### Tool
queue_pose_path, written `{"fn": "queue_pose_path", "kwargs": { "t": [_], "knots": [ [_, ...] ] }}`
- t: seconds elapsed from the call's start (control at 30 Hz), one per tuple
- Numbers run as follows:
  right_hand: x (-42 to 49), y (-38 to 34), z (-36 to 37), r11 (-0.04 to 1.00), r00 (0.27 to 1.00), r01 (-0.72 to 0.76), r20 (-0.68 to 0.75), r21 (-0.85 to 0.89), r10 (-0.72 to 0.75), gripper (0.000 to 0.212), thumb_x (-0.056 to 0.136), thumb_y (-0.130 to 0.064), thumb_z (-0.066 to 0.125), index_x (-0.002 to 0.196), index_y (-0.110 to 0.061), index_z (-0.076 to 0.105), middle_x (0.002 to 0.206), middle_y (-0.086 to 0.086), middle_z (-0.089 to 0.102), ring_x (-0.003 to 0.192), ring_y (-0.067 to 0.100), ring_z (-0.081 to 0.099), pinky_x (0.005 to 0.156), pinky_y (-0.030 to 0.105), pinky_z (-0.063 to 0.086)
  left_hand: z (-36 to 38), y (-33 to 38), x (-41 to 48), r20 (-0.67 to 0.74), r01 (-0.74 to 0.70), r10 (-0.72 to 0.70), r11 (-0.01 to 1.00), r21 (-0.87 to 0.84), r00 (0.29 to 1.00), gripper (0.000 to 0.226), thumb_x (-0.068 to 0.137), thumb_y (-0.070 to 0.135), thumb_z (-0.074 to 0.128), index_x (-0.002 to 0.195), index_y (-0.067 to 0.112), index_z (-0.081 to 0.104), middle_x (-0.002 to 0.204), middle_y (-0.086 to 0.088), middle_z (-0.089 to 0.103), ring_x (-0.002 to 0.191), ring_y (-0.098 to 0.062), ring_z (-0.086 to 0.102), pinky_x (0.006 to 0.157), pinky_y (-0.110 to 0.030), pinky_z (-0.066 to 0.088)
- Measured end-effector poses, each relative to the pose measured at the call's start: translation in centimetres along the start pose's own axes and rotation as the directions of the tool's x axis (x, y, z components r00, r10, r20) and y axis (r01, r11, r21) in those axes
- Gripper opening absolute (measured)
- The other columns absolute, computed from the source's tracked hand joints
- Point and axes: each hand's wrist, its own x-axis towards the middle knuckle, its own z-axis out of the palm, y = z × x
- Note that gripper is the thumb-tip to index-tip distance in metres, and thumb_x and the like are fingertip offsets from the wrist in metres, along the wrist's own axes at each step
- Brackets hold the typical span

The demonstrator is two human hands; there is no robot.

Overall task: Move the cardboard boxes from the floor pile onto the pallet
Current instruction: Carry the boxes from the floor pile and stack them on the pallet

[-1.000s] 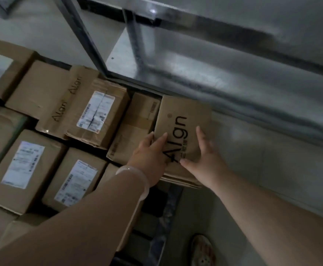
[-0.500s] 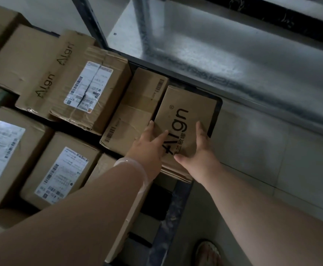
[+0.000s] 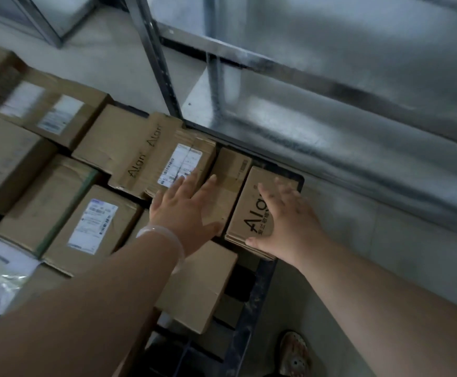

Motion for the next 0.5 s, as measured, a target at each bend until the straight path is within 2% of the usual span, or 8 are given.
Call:
{"fn": "queue_pose_path", "kwargs": {
  "t": [0.1,0.2,0.3,0.43,0.5],
  "knots": [
    [-4.6,-4.7,-5.1,0.999,0.997,0.053,-0.048,0.005,-0.053,0.112,0.078,-0.067,0.067,0.154,-0.040,-0.010,0.165,-0.005,-0.014,0.151,0.017,-0.014,0.119,0.038,-0.007,-6.5,-1.3,-5.3,-0.035,0.008,-0.009,1.000,-0.029,0.999,0.091,0.084,0.070,0.051,0.150,0.050,-0.010,0.162,0.012,-0.014,0.150,-0.015,-0.008,0.121,-0.046,0.002],
    [-10.8,-9.4,-10.0,0.995,0.994,0.095,-0.059,-0.013,-0.095,0.110,0.079,-0.066,0.066,0.154,-0.040,-0.010,0.165,-0.008,-0.015,0.150,0.014,-0.016,0.117,0.040,-0.010,-12.9,-2.2,-11.3,-0.061,-0.004,0.002,0.999,-0.034,0.998,0.091,0.085,0.068,0.052,0.150,0.051,-0.009,0.163,0.012,-0.014,0.150,-0.015,-0.007,0.120,-0.046,0.000],
    [-17.3,-14.3,-14.4,0.993,0.990,0.108,-0.088,-0.042,-0.112,0.108,0.078,-0.070,0.064,0.155,-0.038,-0.005,0.165,-0.007,-0.011,0.151,0.015,-0.014,0.121,0.044,-0.005,-18.7,-2.2,-17.4,-0.108,-0.037,0.033,0.999,-0.036,0.994,0.091,0.084,0.069,0.050,0.149,0.050,-0.010,0.162,0.012,-0.015,0.150,-0.014,-0.008,0.119,-0.047,0.000],
    [-25.1,-20.5,-18.0,0.980,0.975,0.184,-0.111,-0.070,-0.191,0.109,0.076,-0.072,0.064,0.155,-0.039,-0.003,0.166,-0.006,-0.005,0.151,0.018,-0.009,0.121,0.045,-0.006,-24.0,-2.3,-25.5,-0.198,-0.043,0.027,0.996,-0.081,0.980,0.090,0.084,0.069,0.050,0.147,0.053,-0.013,0.161,0.015,-0.015,0.148,-0.011,-0.009,0.117,-0.045,-0.003],
    [-28.0,-23.0,-18.6,0.967,0.967,0.235,-0.075,-0.098,-0.243,0.108,0.077,-0.071,0.064,0.154,-0.040,-0.005,0.165,-0.008,-0.008,0.149,0.014,-0.015,0.119,0.043,-0.011,-25.4,-2.6,-29.4,-0.216,-0.018,-0.005,0.995,-0.100,0.976,0.091,0.085,0.070,0.048,0.143,0.055,-0.020,0.160,0.015,-0.018,0.148,-0.013,-0.010,0.115,-0.043,-0.007]
  ]
}}
